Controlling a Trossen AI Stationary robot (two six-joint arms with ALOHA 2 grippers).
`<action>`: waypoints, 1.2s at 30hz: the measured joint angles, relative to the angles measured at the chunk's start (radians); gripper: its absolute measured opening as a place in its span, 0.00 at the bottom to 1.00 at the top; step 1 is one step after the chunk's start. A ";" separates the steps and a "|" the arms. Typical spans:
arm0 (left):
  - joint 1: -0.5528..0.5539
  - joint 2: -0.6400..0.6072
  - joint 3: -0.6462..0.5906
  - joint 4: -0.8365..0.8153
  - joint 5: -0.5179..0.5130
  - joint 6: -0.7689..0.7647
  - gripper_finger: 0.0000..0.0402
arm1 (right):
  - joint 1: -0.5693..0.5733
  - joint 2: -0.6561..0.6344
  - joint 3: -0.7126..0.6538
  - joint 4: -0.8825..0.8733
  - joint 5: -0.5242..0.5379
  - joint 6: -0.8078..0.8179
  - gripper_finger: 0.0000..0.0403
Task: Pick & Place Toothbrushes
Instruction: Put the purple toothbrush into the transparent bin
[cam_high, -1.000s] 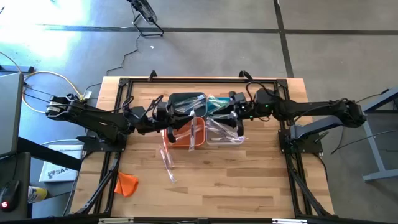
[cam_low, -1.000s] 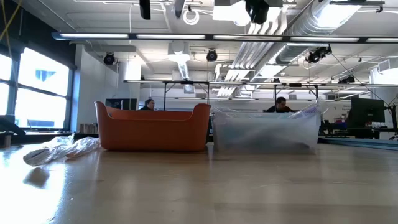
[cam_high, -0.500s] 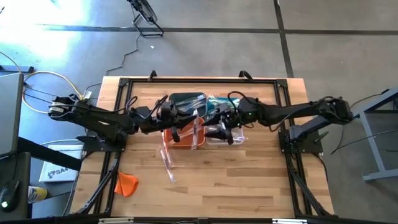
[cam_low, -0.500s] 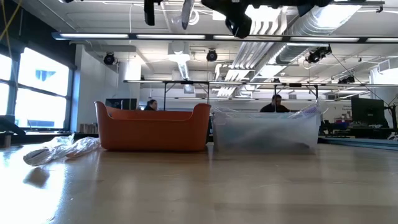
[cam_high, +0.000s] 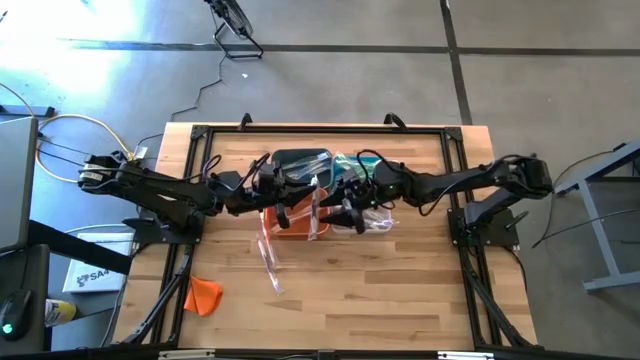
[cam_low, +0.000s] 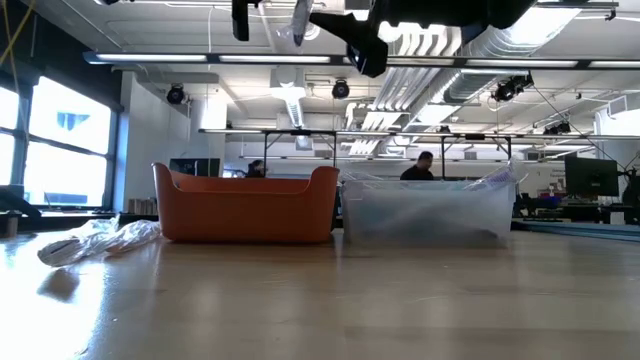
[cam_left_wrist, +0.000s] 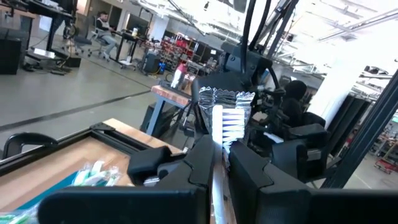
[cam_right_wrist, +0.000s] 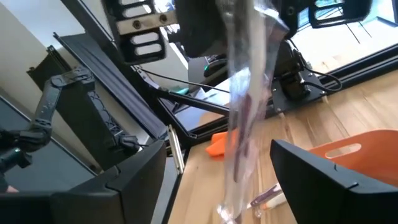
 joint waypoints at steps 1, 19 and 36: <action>0.000 0.000 0.000 0.001 0.000 0.000 0.06 | 0.000 0.002 0.000 0.003 0.001 0.000 0.70; 0.000 0.022 -0.001 0.036 -0.012 -0.003 0.06 | 0.021 0.019 0.000 0.048 0.108 -0.064 0.61; 0.000 0.088 -0.001 0.161 -0.026 0.004 0.06 | 0.021 0.019 0.000 0.039 0.108 -0.065 0.41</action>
